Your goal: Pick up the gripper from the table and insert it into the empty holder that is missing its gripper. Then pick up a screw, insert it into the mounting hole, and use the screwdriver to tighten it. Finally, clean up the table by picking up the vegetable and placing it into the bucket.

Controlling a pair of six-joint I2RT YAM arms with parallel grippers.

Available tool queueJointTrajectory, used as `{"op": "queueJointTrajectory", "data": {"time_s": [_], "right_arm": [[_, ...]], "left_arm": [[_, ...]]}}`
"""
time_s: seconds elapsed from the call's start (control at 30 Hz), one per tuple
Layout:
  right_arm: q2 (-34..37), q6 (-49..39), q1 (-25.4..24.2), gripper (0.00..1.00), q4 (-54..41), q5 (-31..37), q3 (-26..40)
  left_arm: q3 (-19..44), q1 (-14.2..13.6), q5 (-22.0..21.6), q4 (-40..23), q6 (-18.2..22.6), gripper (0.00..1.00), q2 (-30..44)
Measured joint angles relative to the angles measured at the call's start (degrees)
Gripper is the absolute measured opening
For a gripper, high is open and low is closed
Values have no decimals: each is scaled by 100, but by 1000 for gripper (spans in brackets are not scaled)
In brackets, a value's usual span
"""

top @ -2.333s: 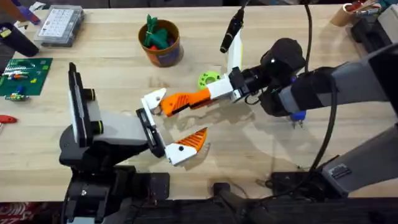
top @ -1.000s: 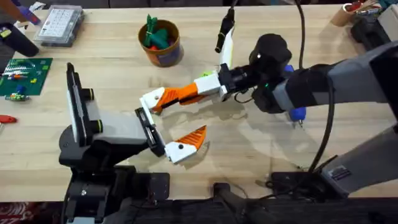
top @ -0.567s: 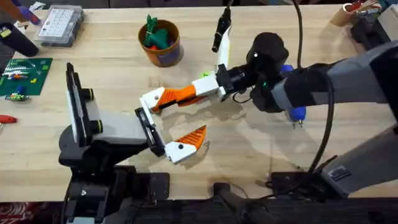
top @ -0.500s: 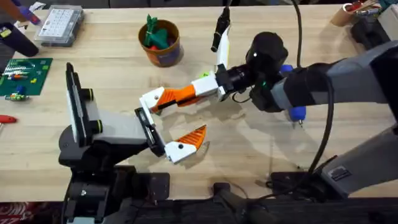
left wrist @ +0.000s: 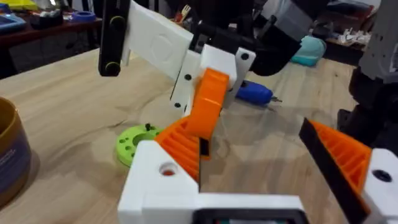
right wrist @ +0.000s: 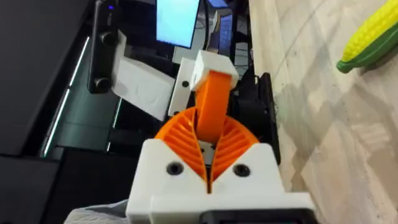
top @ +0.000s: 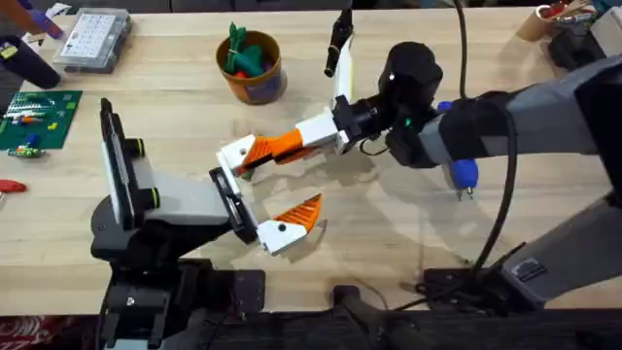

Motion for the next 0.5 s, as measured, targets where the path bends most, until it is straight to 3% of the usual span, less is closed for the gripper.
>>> {"op": "queueJointTrajectory", "data": {"time_s": [0.5], "right_arm": [[-1,-150,5,12,-126,-65,66]], "left_arm": [[2,0,6,-4,6,984,1]]}}
